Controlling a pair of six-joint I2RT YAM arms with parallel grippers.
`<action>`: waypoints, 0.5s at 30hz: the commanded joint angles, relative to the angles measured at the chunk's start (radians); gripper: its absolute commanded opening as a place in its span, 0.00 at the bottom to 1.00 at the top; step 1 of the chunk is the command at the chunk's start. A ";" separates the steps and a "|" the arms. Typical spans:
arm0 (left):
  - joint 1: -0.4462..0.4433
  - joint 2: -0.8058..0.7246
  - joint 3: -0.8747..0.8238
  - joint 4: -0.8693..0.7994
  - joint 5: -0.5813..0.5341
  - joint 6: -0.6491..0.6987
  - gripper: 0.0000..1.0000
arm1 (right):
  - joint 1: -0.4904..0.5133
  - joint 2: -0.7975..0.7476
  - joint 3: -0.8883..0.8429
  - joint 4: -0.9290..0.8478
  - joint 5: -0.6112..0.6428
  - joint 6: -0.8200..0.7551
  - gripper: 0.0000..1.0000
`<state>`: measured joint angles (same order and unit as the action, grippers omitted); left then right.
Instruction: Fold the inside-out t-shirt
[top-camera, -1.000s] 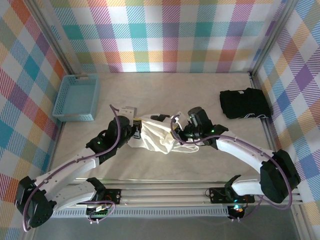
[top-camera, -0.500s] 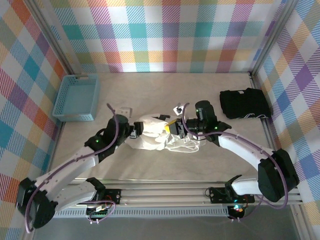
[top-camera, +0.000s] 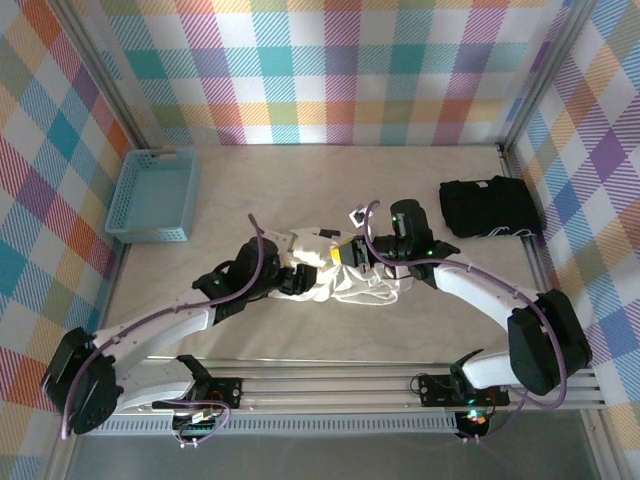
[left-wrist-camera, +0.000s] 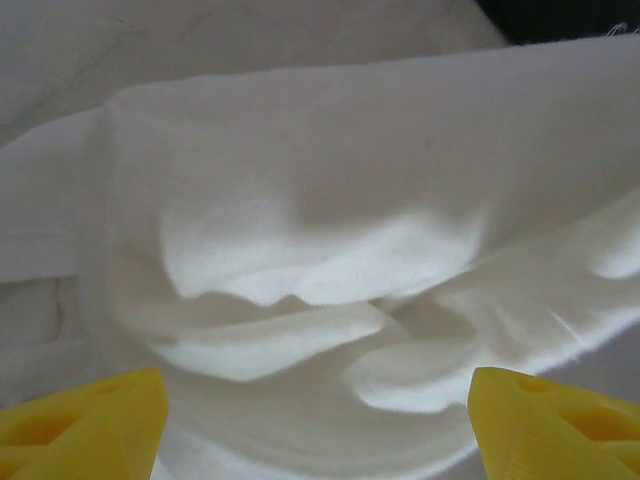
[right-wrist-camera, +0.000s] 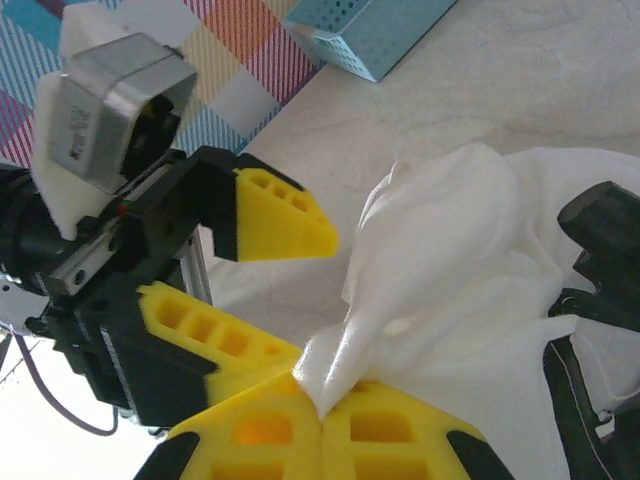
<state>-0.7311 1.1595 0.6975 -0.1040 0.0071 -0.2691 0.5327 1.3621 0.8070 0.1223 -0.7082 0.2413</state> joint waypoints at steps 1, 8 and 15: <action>-0.004 0.054 0.073 0.040 0.011 0.068 0.79 | -0.009 -0.033 0.004 -0.021 -0.029 -0.041 0.00; -0.003 0.171 0.142 0.070 0.076 0.088 0.70 | -0.013 -0.055 -0.018 -0.019 -0.026 -0.040 0.00; -0.002 0.268 0.212 0.090 0.109 0.097 0.36 | -0.016 -0.065 -0.033 -0.041 -0.021 -0.070 0.00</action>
<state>-0.7311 1.4075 0.8654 -0.0463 0.0902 -0.1909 0.5228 1.3293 0.7902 0.0921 -0.7082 0.2161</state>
